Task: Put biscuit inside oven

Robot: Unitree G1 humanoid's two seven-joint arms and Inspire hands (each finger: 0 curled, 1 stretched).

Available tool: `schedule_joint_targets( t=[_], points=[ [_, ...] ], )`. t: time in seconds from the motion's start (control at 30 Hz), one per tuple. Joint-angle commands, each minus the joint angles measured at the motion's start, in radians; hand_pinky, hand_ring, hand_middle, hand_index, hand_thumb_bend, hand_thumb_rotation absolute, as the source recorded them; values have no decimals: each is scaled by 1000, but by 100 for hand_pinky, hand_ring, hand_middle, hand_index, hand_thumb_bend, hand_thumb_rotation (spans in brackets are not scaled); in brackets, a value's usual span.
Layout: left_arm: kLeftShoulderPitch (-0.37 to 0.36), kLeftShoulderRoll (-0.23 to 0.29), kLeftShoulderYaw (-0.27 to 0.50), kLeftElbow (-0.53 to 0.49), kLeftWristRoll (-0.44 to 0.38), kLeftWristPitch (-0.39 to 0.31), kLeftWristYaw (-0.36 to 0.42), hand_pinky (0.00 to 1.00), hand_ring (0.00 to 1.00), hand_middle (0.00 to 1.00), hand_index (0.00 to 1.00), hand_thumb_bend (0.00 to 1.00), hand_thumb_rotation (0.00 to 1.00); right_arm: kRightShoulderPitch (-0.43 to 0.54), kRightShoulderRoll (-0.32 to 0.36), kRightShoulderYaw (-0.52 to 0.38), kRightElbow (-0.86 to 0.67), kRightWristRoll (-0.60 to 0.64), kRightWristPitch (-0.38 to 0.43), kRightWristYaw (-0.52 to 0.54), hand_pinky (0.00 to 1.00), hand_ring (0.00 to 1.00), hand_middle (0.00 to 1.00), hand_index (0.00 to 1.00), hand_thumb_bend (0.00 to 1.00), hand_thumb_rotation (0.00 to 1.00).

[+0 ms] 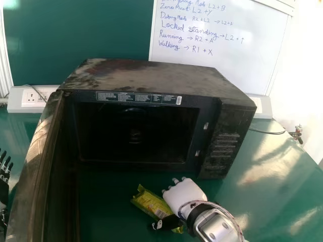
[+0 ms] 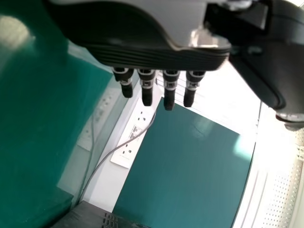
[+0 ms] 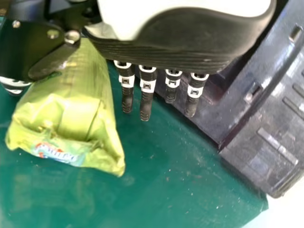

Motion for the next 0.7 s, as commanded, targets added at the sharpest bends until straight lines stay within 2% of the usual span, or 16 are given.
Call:
schedule_joint_targets(
  t=[0.0,0.17,0.2,0.23,0.3,0.37,0.47,0.67],
  points=[
    [22,-44,-14,29,-1,5,0,100,94,95,100,20,0,21,-1,13,35,2,-3,34,92,86,88,90,100,56],
    [23,-50,-14,16,-5,10,2,100,93,95,100,20,0,-9,-28,27,27,22,-35,84,93,86,85,86,100,48],
    [24,-50,-15,15,-5,11,2,100,93,95,100,20,0,-14,-33,32,25,15,-41,93,93,84,83,85,99,44],
    [24,-51,-14,15,-4,11,3,100,93,95,100,19,0,-19,-35,35,23,12,-45,103,93,82,79,83,91,35],
    [23,-52,-13,16,-3,10,4,100,93,95,100,19,0,-28,-35,38,21,20,-47,128,94,80,75,74,85,24],
    [22,-52,-12,19,-3,10,1,100,93,95,99,20,0,-33,-32,36,21,35,-46,148,96,79,72,67,85,19],
    [22,-51,-12,21,-2,8,-2,100,93,95,99,20,0,-29,-32,30,25,52,-46,132,97,75,68,72,84,14],
    [22,-51,-12,22,0,8,0,100,93,95,99,20,0,-18,-34,25,15,59,-45,102,94,69,64,85,79,10]
  ],
)
